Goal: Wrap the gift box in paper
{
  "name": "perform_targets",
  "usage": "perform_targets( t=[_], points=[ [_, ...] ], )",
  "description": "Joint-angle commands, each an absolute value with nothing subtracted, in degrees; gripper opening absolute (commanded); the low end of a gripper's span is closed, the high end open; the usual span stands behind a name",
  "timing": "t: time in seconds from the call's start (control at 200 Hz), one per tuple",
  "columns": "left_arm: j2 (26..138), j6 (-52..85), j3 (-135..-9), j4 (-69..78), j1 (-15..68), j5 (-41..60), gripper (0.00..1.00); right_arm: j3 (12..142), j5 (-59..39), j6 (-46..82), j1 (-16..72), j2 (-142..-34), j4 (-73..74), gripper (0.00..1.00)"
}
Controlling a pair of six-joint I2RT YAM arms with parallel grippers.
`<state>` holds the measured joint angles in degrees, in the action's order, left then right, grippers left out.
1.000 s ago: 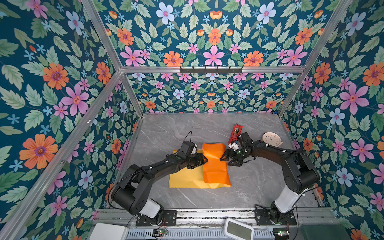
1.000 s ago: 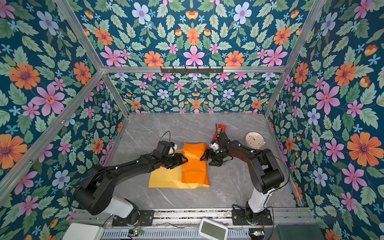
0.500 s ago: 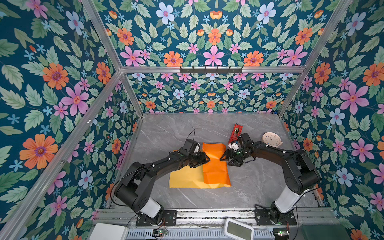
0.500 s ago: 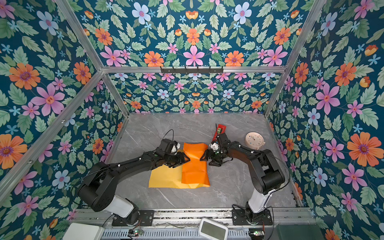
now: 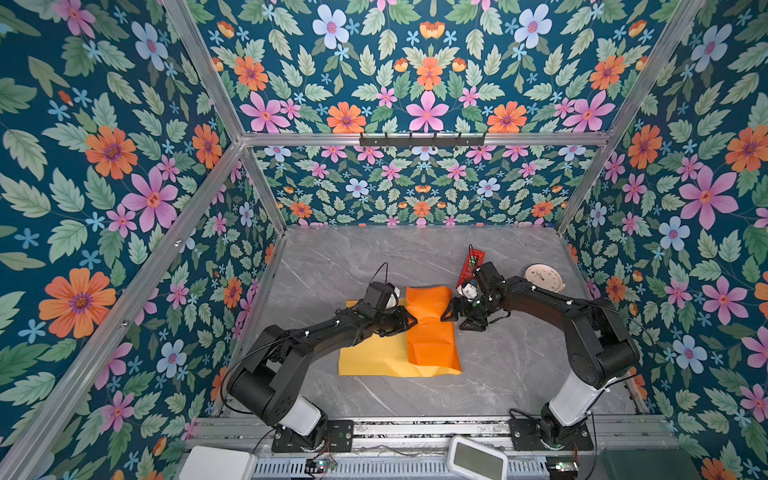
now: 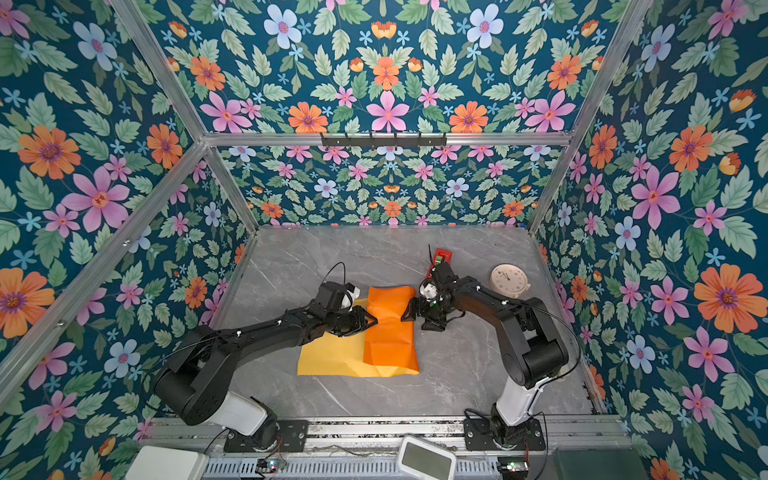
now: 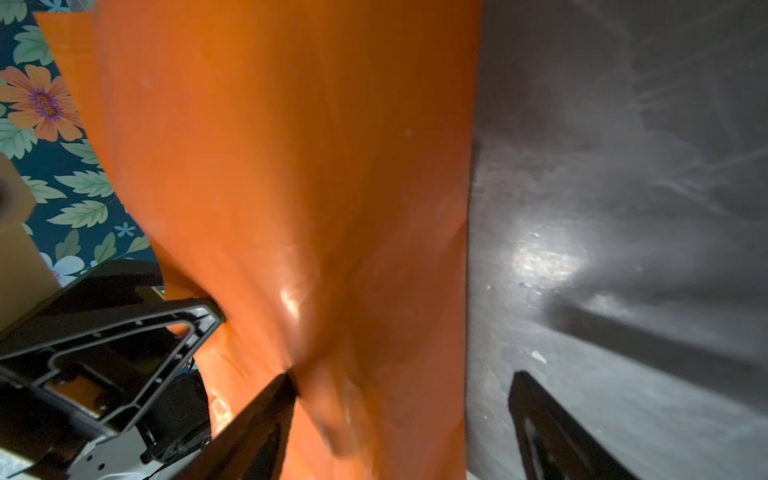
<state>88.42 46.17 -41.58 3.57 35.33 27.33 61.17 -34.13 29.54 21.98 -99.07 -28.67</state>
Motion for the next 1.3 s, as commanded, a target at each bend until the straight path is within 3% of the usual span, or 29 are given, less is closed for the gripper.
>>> perform_targets(
  t=[0.0, 0.29, 0.525, 1.05, 1.295],
  points=[
    [89.30, 44.39, -39.91, -5.64, 35.48, 23.29, 0.23, 61.74, -31.87, 28.94, 21.41, -98.14, -32.66, 0.82],
    [89.38, 44.47, -40.06, -5.35, 35.42, 23.21, 0.23, 60.30, -35.77, 30.67, 20.96, -98.65, -29.69, 0.82],
    [89.39, 44.38, -41.07, -5.28, 35.42, 23.16, 0.25, 58.85, -32.26, 29.37, 20.92, -99.99, -30.94, 0.81],
    [85.04, 43.81, -46.67, -7.81, 34.60, 21.57, 0.70, 54.93, -21.85, 29.09, 21.01, -99.95, -35.13, 0.80],
    [74.22, 39.03, -43.59, -17.70, 26.68, 16.76, 0.75, 54.52, -20.89, 29.59, 21.17, -99.67, -35.02, 0.80]
  ],
)
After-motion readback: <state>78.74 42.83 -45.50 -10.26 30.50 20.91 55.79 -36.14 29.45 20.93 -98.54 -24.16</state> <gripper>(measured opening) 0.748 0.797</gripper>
